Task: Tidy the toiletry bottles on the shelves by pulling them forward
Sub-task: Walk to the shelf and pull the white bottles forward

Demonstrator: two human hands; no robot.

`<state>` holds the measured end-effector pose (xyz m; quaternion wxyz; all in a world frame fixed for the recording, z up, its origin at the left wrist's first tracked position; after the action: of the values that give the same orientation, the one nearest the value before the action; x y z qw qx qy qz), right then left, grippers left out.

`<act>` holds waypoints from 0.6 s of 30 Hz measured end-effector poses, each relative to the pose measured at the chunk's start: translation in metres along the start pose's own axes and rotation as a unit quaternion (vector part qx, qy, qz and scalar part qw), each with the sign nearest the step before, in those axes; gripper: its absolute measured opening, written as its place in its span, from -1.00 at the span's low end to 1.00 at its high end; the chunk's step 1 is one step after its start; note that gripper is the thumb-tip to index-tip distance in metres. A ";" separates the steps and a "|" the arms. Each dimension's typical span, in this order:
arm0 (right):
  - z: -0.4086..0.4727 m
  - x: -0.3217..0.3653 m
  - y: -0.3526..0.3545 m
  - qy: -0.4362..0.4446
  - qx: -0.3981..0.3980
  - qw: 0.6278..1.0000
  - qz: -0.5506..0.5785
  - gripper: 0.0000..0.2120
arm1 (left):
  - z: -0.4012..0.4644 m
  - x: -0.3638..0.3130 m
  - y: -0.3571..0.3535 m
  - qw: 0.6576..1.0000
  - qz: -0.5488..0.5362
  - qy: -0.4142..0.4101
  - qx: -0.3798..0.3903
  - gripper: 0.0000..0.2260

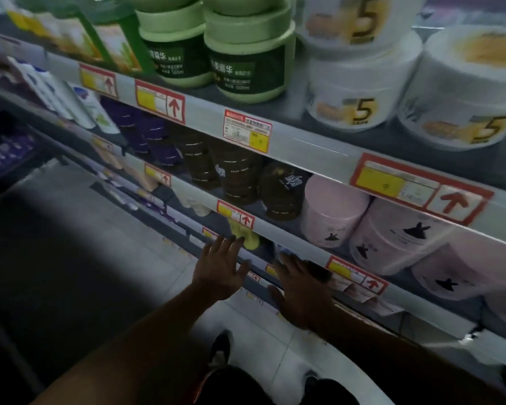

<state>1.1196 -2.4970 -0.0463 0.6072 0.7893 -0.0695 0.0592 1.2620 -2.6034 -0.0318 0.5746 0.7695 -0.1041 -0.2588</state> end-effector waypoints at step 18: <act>0.012 0.058 -0.019 -0.280 -0.023 0.958 0.059 -0.35 | 0.041 0.079 -0.009 0.978 0.027 -0.188 0.091 -0.34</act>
<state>1.1798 -2.5061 -0.0572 0.5771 0.7542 -0.2850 -0.1302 1.3062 -2.6705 -0.0706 0.4793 0.7529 -0.2537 -0.3728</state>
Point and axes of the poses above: each hand's wrist, its own z-axis towards the middle knuckle, its own y-axis out of the back of the hand, x = y × z, the point moved 10 cm from there along z, towards the middle knuckle, and after that the axes turned 7 degrees about -z, right-handed, at the moved point
